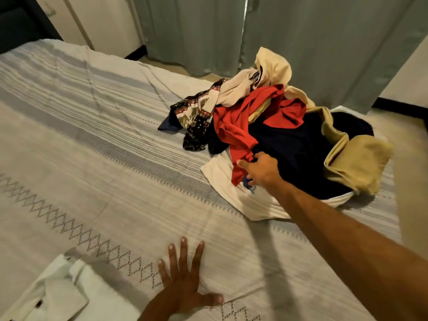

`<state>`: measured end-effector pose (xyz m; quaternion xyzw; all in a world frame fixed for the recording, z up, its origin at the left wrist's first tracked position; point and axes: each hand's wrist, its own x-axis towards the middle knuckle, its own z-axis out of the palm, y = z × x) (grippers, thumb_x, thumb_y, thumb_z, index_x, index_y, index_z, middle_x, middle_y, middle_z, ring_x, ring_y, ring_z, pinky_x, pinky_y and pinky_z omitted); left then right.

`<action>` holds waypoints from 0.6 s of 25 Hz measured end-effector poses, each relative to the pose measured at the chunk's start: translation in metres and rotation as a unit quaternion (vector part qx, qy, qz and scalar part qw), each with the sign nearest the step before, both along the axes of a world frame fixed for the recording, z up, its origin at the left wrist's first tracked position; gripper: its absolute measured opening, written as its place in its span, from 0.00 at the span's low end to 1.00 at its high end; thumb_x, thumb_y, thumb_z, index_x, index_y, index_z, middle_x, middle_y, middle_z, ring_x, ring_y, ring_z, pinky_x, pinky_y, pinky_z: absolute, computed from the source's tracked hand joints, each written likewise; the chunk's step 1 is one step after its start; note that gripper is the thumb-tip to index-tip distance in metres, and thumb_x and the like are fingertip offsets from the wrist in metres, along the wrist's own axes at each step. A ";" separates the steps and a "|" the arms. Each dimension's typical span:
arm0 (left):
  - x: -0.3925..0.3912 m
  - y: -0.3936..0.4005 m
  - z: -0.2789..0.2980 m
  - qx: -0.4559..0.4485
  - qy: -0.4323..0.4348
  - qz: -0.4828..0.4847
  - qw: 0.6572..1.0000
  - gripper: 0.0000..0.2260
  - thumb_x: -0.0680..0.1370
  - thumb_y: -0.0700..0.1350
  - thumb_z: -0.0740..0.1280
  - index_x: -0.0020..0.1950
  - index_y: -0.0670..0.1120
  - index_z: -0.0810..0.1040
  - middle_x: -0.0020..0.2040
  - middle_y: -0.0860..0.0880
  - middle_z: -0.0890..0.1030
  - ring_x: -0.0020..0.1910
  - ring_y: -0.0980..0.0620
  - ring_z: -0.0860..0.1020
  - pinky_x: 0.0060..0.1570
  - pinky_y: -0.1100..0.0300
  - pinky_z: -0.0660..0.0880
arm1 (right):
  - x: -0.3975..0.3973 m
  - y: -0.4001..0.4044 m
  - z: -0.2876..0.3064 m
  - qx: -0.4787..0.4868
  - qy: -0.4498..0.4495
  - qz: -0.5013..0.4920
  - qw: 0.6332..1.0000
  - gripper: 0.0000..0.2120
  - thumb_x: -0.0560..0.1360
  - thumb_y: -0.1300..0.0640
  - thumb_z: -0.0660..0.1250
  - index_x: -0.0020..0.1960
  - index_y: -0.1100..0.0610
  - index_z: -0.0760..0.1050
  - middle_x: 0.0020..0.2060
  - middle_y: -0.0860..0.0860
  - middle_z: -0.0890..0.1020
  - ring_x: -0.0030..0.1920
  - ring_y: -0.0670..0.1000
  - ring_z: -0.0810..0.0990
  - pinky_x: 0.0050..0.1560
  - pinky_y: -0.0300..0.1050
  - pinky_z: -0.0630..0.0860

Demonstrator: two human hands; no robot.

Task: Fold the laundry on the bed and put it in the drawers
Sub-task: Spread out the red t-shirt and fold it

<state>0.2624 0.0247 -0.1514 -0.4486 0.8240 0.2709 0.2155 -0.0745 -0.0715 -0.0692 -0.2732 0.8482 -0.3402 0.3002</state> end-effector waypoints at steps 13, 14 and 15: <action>0.003 -0.004 0.006 0.084 0.002 -0.017 0.996 0.63 0.60 0.86 0.62 0.73 0.64 0.19 0.69 0.48 0.12 0.66 0.38 0.12 0.67 0.30 0.22 | 0.061 0.069 0.051 -0.075 0.368 0.217 0.901 0.10 0.83 0.52 0.61 0.45 0.54 0.70 0.37 0.54 0.78 0.36 0.61 0.77 0.34 0.51 0.66; 0.003 -0.003 0.007 0.075 -0.001 -0.016 0.997 0.63 0.59 0.86 0.62 0.74 0.64 0.20 0.69 0.48 0.12 0.66 0.38 0.12 0.67 0.30 0.22 | 0.070 0.101 0.057 -0.067 0.381 0.237 0.891 0.07 0.82 0.52 0.62 0.46 0.53 0.70 0.36 0.53 0.78 0.36 0.61 0.78 0.32 0.51 0.66; 0.004 -0.002 0.006 0.061 -0.003 -0.022 0.998 0.63 0.59 0.86 0.61 0.74 0.64 0.20 0.69 0.48 0.12 0.67 0.38 0.13 0.66 0.30 0.21 | 0.080 0.132 0.057 -0.073 0.392 0.263 0.879 0.04 0.80 0.52 0.62 0.48 0.52 0.70 0.36 0.52 0.79 0.35 0.61 0.79 0.31 0.50 0.67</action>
